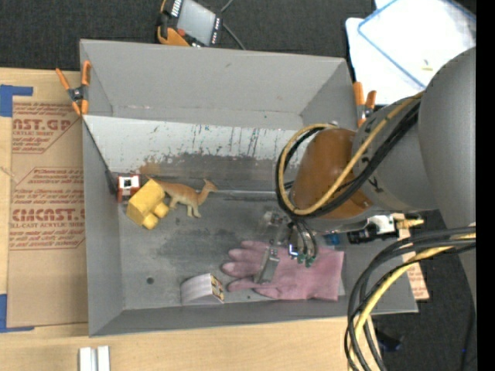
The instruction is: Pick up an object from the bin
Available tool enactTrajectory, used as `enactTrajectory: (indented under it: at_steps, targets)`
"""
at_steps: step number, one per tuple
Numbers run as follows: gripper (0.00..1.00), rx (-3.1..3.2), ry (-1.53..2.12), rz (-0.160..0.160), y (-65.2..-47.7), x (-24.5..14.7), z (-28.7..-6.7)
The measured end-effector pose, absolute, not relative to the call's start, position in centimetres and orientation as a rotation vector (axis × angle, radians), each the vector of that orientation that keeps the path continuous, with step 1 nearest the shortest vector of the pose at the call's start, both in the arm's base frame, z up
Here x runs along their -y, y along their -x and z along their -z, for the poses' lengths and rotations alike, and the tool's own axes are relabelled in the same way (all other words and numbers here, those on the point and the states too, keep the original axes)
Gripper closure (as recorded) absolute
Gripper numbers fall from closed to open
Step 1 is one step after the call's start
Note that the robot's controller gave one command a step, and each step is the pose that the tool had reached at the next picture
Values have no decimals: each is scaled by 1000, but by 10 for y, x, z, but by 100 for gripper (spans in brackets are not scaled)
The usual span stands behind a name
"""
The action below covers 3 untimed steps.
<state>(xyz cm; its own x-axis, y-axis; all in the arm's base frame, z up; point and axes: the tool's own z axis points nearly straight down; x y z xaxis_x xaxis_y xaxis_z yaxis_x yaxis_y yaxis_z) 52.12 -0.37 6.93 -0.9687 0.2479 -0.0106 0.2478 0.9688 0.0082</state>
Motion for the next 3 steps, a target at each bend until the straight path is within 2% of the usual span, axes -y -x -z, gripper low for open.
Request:
enactTrajectory:
  at_steps: [1, 2, 3]
  targets:
    - [100, -3135, -296, -9, -521, -8, -70]
    - [100, -3135, -296, -9, -521, -8, -70]
    - [100, -3143, -297, -9, -518, -8, -99]
